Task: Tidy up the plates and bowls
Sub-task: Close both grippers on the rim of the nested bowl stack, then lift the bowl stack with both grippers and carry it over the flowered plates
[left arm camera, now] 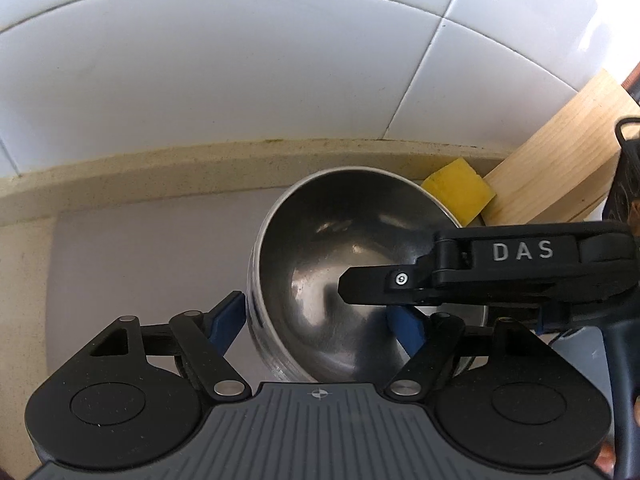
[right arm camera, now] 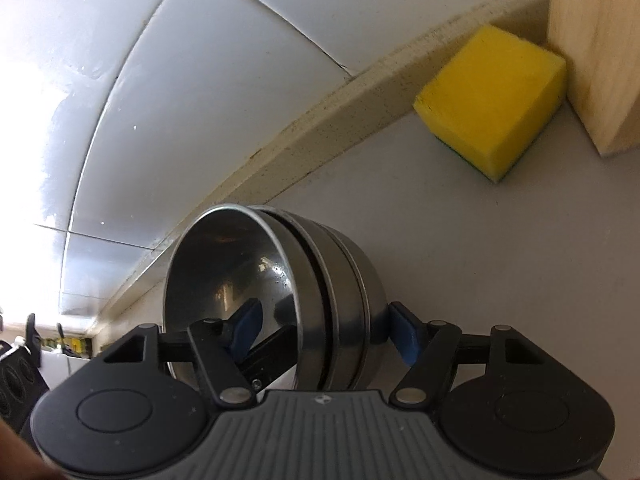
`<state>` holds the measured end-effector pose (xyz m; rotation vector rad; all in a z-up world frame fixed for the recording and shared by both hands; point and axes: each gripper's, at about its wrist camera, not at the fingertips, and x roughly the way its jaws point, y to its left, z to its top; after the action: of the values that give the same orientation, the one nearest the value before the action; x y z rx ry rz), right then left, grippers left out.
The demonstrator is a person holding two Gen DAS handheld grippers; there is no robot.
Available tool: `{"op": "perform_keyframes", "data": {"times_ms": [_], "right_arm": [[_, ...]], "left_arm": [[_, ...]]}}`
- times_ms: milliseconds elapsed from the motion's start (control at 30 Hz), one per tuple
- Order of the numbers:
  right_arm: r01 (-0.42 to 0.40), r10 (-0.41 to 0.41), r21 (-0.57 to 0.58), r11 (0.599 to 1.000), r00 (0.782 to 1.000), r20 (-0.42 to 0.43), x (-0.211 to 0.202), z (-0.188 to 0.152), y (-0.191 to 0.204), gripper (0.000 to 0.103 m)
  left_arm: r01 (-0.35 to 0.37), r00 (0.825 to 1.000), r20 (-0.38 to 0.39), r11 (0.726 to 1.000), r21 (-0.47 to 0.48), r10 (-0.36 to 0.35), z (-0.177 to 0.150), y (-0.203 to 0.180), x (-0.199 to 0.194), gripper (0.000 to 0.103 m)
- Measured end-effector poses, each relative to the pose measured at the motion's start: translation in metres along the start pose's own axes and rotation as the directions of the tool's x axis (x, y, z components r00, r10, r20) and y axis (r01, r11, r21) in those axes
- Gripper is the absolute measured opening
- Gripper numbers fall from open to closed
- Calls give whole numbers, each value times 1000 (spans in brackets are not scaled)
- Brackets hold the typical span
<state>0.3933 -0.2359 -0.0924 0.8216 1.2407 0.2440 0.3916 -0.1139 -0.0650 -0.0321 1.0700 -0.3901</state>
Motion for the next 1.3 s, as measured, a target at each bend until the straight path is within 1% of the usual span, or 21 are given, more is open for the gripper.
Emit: {"op": "perform_keyframes", "data": {"times_ms": [100,267,400,533,700,833,933,1100,1300], "right_arm": [[-1,1,2,1000,1000,-4,-1,-1,-1,44],[-13,13,9,1000,1000,4,-9,1,-2,44],[-23,23,-6,1000,1000,15,-22,-1,6,44],[-36,36,-26,999,999,18,-44,-8,11,44],[-57,58,-54,997,998,17,-71,-30,15,44],[-64,64,-74,995,998,2,-83,-57,19,44],[-62,60,-91,994,998,-24,-85,-76,18,44],[-54,48,-107,993,997,-62,-87,-99,13,44],[-33,22,-114,993,995,-102,-80,-113,4,44]], "left_arm": [[-1,1000,-9,1000,-2,1,2,-2,0,75],[-1,1000,7,1000,5,1,5,-4,-11,75],[7,1000,25,1000,4,-7,4,-7,-30,76],[3,999,34,1000,5,-3,-4,-12,-55,76],[-13,998,54,1000,9,13,-25,-23,-87,77],[-32,999,44,999,6,31,-51,-32,-108,78],[-48,998,37,999,7,48,-69,-38,-117,80],[-65,998,10,998,-9,65,-92,-41,-119,81],[-72,997,-15,997,-33,72,-106,-45,-106,81]]}}
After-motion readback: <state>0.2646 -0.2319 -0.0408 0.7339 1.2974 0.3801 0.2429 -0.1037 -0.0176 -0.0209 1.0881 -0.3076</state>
